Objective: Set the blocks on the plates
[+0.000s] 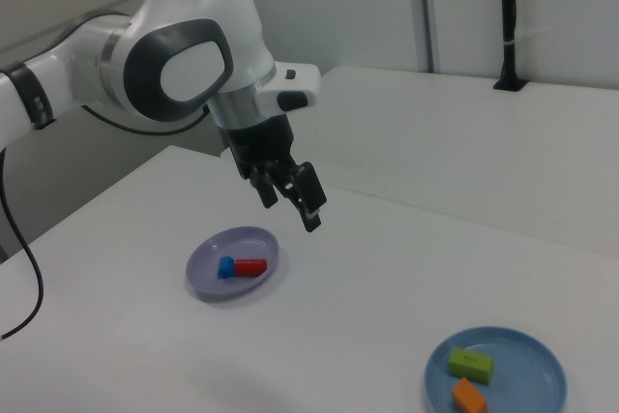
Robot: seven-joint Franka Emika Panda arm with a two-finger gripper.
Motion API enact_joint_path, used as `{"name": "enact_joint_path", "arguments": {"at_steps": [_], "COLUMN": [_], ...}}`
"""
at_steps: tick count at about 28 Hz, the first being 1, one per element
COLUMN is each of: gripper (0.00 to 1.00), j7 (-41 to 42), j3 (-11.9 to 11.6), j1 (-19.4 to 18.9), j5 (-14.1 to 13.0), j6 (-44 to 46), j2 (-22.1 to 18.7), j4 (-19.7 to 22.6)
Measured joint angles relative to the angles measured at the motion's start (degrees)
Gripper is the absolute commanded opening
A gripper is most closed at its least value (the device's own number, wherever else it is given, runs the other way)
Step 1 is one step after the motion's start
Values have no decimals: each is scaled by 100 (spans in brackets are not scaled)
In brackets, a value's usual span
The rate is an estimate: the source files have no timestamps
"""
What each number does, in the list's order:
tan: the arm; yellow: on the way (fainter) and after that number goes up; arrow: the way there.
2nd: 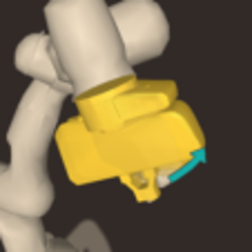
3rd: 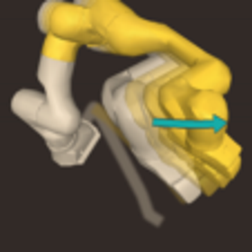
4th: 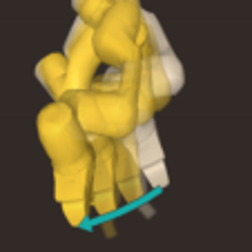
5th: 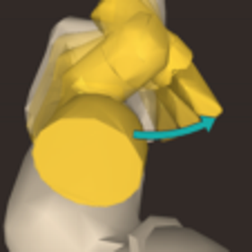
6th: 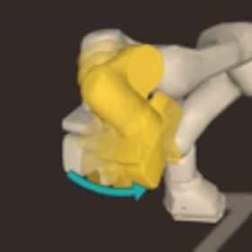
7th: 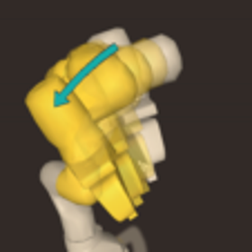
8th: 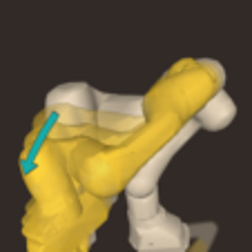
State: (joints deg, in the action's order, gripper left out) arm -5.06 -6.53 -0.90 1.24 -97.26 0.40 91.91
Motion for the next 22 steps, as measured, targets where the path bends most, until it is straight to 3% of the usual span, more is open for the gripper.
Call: {"name": "enact_joint_path", "arguments": {"at_steps": [9, 22], "gripper": [100, 100], "j7": [-305, -195], "j3": [57, 101], "j1": [-12, -17], "j5": [-2, -2], "j6": [7, 39], "j2": [40, 51], "j4": [-288, -336]}}
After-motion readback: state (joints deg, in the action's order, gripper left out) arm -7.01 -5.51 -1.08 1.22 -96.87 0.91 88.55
